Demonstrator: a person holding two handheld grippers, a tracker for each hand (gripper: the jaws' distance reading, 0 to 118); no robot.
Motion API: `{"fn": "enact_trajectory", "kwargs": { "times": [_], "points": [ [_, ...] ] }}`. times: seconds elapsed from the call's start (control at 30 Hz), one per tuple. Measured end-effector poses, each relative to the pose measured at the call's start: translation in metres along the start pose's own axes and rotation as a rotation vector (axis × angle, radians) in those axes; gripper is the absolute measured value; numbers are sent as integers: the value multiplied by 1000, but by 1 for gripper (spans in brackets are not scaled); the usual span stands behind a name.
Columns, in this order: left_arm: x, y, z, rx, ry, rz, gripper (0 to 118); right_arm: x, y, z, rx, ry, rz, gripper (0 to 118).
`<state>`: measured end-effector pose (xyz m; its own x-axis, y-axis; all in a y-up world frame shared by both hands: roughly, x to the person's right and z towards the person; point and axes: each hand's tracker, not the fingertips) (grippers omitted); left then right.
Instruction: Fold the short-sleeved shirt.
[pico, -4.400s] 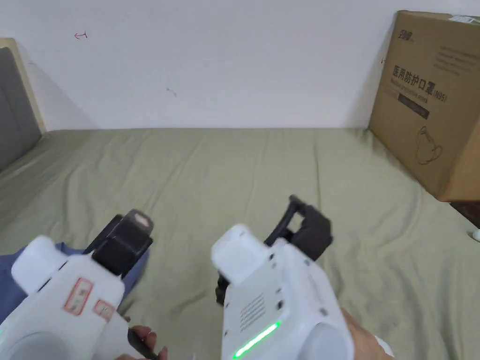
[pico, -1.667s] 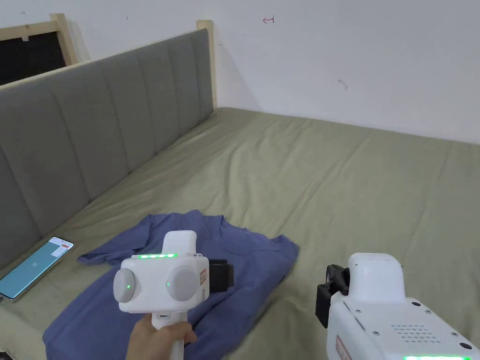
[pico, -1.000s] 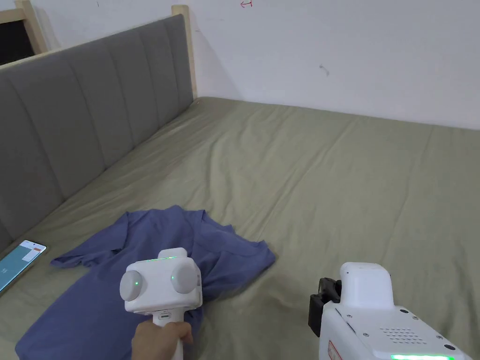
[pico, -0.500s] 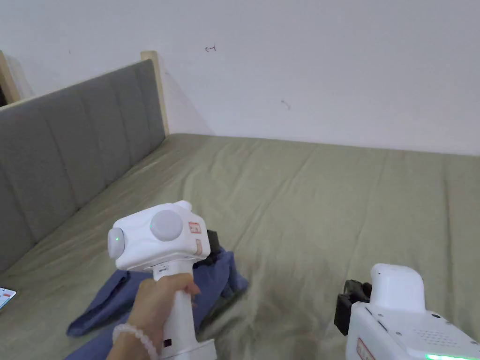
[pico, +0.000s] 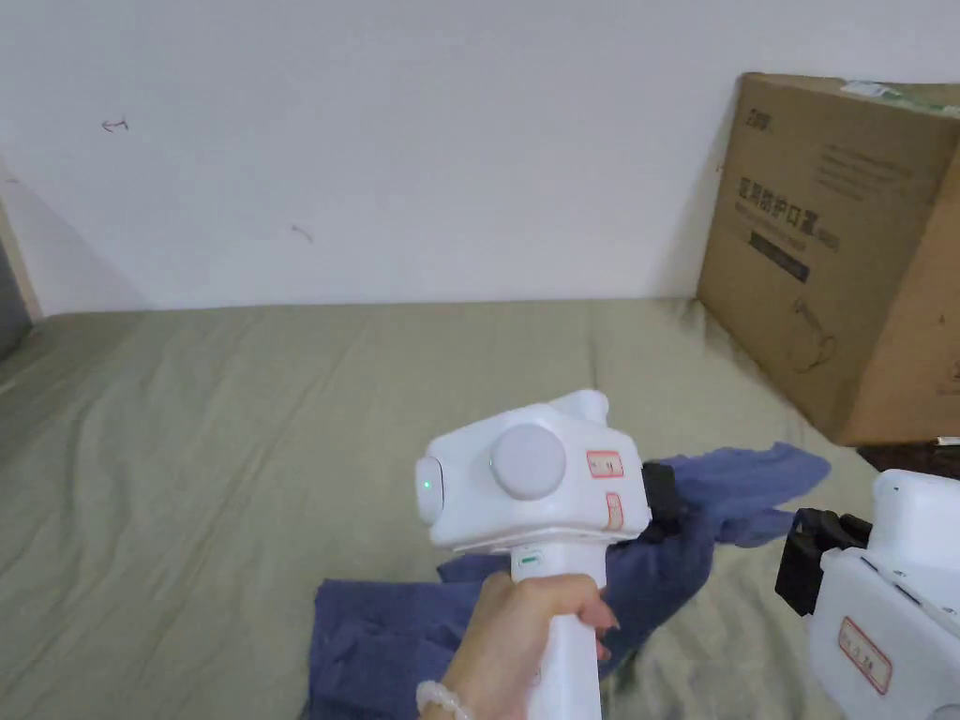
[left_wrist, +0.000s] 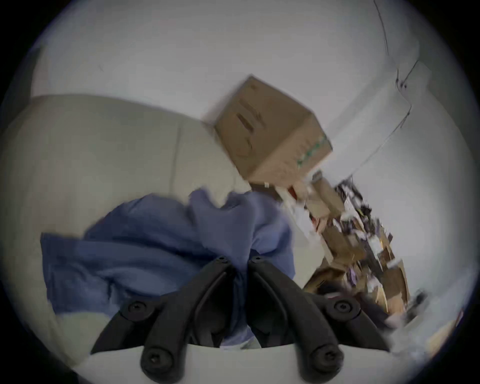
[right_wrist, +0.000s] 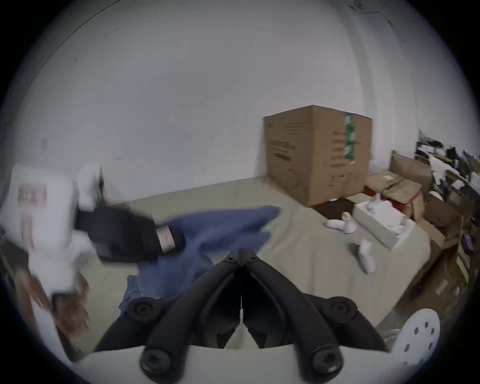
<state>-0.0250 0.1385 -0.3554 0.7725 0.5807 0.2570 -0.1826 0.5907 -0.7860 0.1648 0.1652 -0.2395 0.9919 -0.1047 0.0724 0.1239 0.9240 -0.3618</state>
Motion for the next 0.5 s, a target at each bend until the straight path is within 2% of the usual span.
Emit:
{"fn": "enact_trajectory", "kwargs": {
  "times": [0.1, 0.23, 0.33, 0.37, 0.4, 0.47, 0.5],
  "points": [
    [-11, -59, -53, -183, 79, -11, 6, 22, -5, 3, -11, -30, -32, 0],
    [-36, -126, -100, -397, 237, -56, 7, 29, -19, -4, -55, -45, -46, 0],
    [-47, -146, -103, -395, 242, -77, 9, 22, -29, -12, -93, -21, -39, 0],
    [-47, -143, -97, -366, 234, -74, 21, 19, -31, -15, -106, -11, -36, 0],
    [-47, -134, -92, -359, 207, -55, 43, 14, -33, -17, -117, -2, -32, 0],
    [-44, -120, -85, -375, 184, -28, 107, 4, -35, -22, -133, 26, -12, 0],
    [-42, -114, -79, -364, 150, -39, 116, -2, -36, -23, -137, 42, 3, 0]
  ]
}}
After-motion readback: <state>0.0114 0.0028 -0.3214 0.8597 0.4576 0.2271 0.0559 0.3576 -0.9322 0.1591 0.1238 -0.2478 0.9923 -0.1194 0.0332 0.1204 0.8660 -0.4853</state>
